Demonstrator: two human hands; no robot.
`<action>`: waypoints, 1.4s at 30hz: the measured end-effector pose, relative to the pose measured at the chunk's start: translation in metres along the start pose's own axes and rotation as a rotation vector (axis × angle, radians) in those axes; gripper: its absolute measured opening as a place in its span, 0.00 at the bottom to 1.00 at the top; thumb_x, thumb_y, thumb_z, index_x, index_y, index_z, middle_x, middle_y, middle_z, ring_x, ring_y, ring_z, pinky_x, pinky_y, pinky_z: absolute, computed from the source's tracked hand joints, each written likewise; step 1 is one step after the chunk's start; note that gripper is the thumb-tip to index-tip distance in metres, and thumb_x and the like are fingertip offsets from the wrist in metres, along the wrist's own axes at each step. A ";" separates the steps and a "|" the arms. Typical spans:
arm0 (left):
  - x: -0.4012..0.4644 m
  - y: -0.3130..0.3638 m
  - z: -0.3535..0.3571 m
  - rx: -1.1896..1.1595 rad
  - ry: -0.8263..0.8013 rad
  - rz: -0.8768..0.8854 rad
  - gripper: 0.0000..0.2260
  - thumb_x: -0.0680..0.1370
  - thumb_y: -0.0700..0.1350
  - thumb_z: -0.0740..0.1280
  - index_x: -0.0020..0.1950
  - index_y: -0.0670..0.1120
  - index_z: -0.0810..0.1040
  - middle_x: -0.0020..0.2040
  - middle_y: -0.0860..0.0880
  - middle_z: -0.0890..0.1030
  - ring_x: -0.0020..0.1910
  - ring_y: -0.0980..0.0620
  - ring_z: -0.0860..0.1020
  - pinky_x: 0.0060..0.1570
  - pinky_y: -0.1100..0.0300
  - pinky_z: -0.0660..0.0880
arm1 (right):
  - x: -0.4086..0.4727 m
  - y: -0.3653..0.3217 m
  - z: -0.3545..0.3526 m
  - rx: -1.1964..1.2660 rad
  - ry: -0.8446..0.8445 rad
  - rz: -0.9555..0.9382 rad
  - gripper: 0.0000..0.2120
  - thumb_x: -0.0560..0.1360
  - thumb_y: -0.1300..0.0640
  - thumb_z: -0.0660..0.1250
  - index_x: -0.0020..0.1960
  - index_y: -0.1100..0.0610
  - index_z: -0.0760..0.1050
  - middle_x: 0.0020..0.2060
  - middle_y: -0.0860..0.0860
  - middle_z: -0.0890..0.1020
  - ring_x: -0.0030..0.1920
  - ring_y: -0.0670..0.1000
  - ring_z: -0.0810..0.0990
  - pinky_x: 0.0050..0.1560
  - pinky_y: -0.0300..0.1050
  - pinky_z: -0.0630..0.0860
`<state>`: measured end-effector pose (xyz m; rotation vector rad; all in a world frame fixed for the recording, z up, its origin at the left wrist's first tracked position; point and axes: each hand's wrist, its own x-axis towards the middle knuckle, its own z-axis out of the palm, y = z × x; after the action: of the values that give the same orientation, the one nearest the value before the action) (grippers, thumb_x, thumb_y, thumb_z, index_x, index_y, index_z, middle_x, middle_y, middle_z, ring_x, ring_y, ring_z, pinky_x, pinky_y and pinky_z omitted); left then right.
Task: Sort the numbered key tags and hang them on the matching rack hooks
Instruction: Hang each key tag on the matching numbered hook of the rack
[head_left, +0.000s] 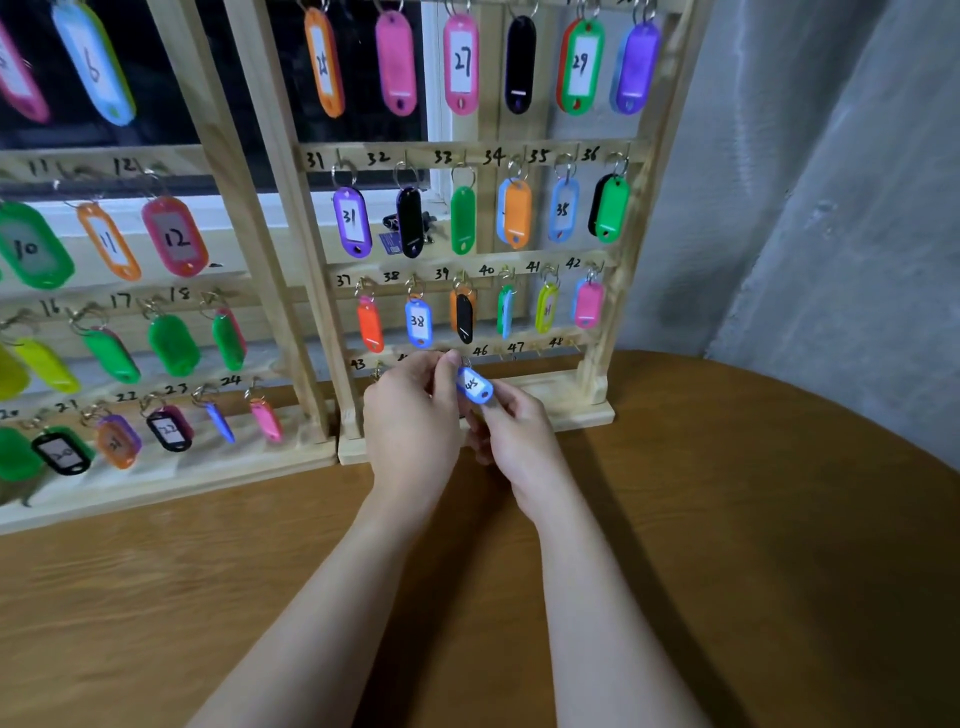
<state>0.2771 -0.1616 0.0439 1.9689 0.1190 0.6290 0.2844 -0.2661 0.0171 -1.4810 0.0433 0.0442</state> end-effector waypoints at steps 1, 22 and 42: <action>0.000 0.001 0.000 0.001 0.008 -0.004 0.12 0.82 0.52 0.64 0.43 0.51 0.82 0.30 0.53 0.82 0.30 0.50 0.80 0.36 0.48 0.78 | 0.000 0.001 -0.001 -0.008 -0.004 -0.005 0.11 0.84 0.56 0.62 0.47 0.55 0.81 0.33 0.50 0.73 0.30 0.47 0.70 0.29 0.40 0.65; -0.027 -0.010 -0.033 0.175 -0.047 0.056 0.14 0.83 0.51 0.63 0.39 0.50 0.79 0.28 0.52 0.79 0.30 0.51 0.78 0.35 0.48 0.76 | -0.020 0.001 -0.021 -0.268 0.265 -0.057 0.08 0.80 0.51 0.68 0.44 0.51 0.80 0.32 0.47 0.80 0.33 0.46 0.77 0.39 0.45 0.73; -0.260 0.069 -0.082 0.187 -0.682 0.194 0.06 0.78 0.51 0.66 0.42 0.55 0.79 0.38 0.55 0.83 0.41 0.52 0.81 0.45 0.53 0.79 | -0.334 -0.043 -0.146 -0.803 0.362 -0.071 0.09 0.80 0.55 0.67 0.42 0.53 0.80 0.33 0.53 0.82 0.36 0.53 0.80 0.38 0.48 0.75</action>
<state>0.0023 -0.2182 0.0331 2.2883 -0.4508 0.0379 -0.0472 -0.4167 0.0658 -2.2764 0.2933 -0.2969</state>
